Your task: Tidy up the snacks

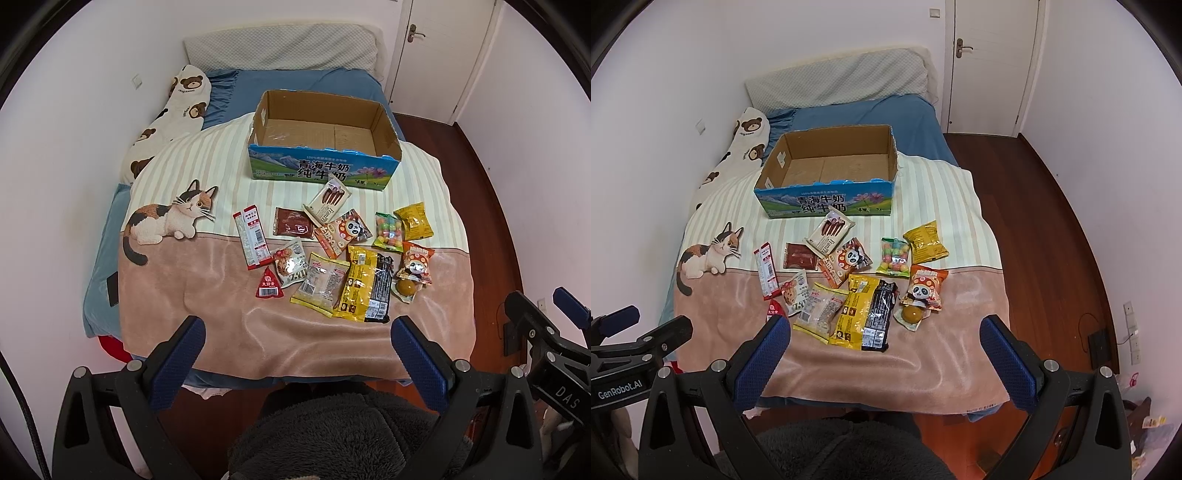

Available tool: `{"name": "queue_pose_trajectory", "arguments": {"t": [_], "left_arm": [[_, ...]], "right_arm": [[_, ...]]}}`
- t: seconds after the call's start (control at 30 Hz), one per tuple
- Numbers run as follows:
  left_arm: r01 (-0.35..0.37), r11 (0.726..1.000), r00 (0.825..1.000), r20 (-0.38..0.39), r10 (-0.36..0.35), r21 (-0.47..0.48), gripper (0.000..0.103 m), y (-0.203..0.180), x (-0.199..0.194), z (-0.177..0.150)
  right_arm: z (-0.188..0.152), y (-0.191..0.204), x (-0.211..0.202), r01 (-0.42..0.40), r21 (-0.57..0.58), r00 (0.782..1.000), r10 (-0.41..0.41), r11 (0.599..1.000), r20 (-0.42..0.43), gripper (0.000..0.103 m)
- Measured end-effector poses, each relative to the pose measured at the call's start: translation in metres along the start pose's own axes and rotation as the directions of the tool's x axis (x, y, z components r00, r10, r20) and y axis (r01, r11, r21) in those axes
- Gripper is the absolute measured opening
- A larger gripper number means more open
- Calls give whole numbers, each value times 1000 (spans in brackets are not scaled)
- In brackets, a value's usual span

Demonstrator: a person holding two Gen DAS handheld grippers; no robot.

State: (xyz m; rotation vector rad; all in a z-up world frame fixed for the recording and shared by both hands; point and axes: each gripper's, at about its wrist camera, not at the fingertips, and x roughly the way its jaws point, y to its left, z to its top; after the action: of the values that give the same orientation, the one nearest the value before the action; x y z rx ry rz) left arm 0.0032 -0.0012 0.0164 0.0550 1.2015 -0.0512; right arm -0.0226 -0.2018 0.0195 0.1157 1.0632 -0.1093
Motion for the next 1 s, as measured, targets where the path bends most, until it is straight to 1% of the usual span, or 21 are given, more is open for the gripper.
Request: {"name": "queue_pose_trajectory", "arguments": {"t": [0.4, 0.57, 0.77, 1.0], "left_arm": [[-1, 1000, 1000, 0, 1, -5, 103, -1, 0, 1], [-3, 1000, 1000, 2, 3, -10, 103, -8, 2, 6], [0, 1000, 1000, 6, 1, -12, 103, -4, 1, 4], [-2, 1000, 1000, 5, 2, -19, 103, 2, 5, 3]], "right_arm": [[0, -1, -1, 1, -1, 1000, -1, 1000, 4, 103], [2, 0, -2, 1, -8, 1000, -1, 1000, 11, 103], [2, 4, -5, -5, -14, 1000, 5, 1000, 14, 103], [4, 4, 0, -14, -10, 1000, 14, 1000, 6, 103]]}}
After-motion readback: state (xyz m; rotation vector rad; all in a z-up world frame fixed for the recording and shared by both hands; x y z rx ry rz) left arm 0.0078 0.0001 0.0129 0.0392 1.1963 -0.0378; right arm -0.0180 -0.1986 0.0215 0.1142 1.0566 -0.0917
